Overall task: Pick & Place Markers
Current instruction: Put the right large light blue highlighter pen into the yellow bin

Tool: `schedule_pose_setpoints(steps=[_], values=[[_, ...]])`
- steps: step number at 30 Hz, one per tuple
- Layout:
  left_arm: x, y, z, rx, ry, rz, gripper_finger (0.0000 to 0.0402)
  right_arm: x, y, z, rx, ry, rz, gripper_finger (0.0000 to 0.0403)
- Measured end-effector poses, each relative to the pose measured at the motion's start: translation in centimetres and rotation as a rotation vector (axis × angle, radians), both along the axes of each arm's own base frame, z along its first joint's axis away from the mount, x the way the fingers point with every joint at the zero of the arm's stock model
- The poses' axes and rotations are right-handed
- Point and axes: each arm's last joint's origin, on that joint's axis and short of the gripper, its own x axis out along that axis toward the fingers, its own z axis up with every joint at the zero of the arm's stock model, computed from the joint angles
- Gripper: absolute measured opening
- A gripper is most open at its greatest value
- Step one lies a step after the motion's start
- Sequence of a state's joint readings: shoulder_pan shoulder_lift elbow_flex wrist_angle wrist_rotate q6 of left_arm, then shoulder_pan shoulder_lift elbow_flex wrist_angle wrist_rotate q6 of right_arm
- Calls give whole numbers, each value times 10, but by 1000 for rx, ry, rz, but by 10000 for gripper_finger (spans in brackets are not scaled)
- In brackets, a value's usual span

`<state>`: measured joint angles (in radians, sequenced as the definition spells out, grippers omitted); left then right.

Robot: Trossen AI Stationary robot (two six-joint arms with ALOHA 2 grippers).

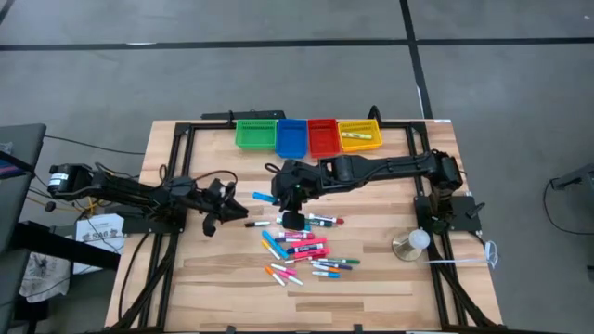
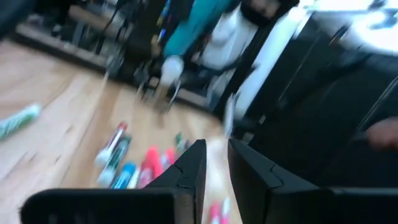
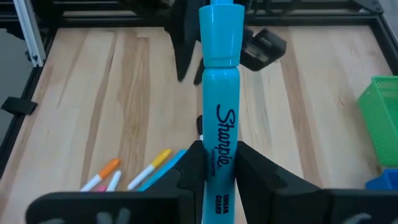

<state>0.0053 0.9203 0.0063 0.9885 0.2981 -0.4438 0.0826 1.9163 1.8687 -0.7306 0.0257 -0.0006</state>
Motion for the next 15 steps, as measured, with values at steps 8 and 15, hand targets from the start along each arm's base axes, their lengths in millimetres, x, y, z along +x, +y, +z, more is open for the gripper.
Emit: schedule_pose_setpoints(steps=[8,15], values=[[-4,-1,18,-149,-144,-79,66,1,0,1,1,-13,0,61],[-4,-2,18,-147,-144,-84,66,1,0,1,1,-13,0,61]])
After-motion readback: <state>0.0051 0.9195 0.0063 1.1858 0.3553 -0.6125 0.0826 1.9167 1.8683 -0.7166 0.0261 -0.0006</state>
